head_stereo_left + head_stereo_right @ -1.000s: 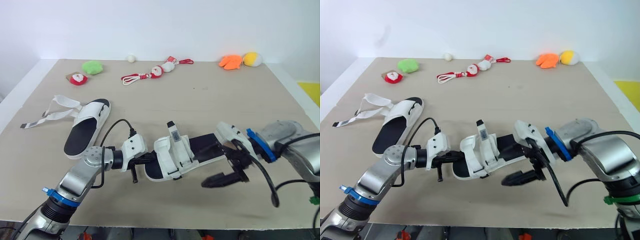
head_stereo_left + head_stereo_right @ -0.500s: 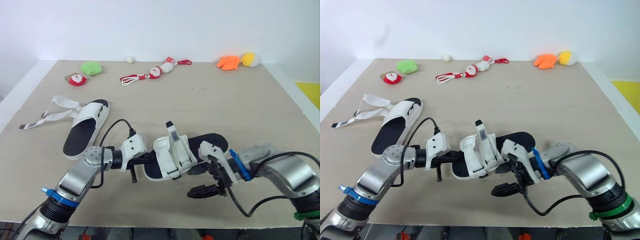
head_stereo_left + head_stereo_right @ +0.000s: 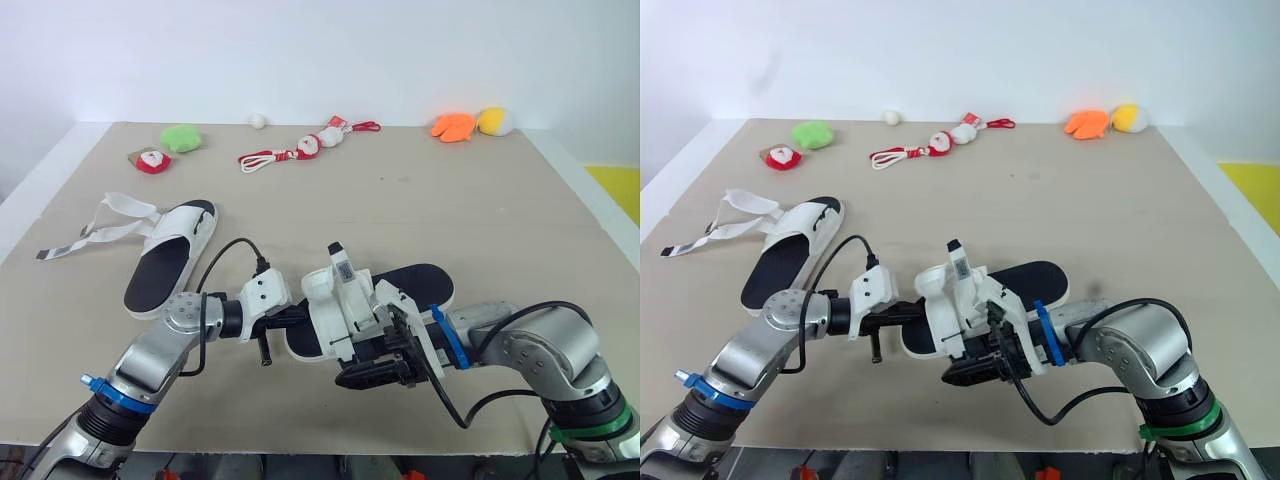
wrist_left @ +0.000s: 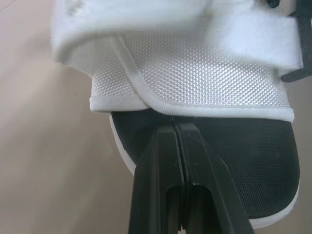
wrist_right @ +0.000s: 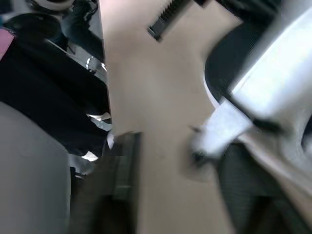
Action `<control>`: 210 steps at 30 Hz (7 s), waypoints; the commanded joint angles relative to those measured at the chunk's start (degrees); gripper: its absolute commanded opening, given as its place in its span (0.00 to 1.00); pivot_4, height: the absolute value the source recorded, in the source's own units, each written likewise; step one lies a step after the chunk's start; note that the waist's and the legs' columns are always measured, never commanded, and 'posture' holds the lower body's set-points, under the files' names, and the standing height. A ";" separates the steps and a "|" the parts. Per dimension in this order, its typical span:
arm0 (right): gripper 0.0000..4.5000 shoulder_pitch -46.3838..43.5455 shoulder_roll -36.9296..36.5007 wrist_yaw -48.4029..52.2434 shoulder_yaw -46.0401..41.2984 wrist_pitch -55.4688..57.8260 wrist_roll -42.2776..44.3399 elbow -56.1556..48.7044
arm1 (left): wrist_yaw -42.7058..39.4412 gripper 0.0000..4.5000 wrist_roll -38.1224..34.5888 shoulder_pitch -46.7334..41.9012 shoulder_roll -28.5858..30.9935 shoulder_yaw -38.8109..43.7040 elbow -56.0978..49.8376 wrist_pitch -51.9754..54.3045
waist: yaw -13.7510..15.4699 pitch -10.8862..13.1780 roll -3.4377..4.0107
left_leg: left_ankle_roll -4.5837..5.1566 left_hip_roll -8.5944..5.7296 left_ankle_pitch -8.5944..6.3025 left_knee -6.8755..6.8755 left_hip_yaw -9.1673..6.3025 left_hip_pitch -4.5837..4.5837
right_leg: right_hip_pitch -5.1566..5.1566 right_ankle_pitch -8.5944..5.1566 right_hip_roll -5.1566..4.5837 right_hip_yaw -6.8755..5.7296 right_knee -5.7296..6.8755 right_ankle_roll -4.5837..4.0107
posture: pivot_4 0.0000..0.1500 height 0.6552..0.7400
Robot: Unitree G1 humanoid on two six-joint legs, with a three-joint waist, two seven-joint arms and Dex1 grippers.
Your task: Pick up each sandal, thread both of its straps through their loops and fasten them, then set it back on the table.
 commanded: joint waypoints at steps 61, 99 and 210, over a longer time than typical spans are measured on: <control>1.00 0.57 -3.84 6.50 7.30 -167.82 -66.07 38.53 | -1.01 0.00 1.85 3.35 0.08 -3.71 2.39 2.55 | 0.09 -0.17 0.05 | 0.06 -0.21 -0.20 -0.45 0.04 1.65 | 1.46 -0.58 -0.25 0.07 -0.01 -0.72 | 1.00 1.00; 0.01 -16.76 -25.94 13.44 23.70 -88.50 6.27 10.50 | -2.05 0.00 2.37 2.97 0.08 -3.62 3.98 1.75 | 0.22 -0.39 0.22 | 0.25 -0.34 -0.32 -0.61 0.16 1.58 | 1.36 -0.69 -0.51 0.27 0.02 -0.97 | 1.00 1.00; 0.68 -24.74 -3.04 -16.74 14.79 -167.82 -70.91 69.76 | 4.64 1.00 -17.51 5.29 0.91 16.06 -14.11 5.41 | -1.59 0.96 0.31 | 0.14 -0.39 -0.14 -0.54 -0.03 0.67 | 0.52 -0.19 -0.48 -0.05 0.09 -0.81 | 1.00 1.00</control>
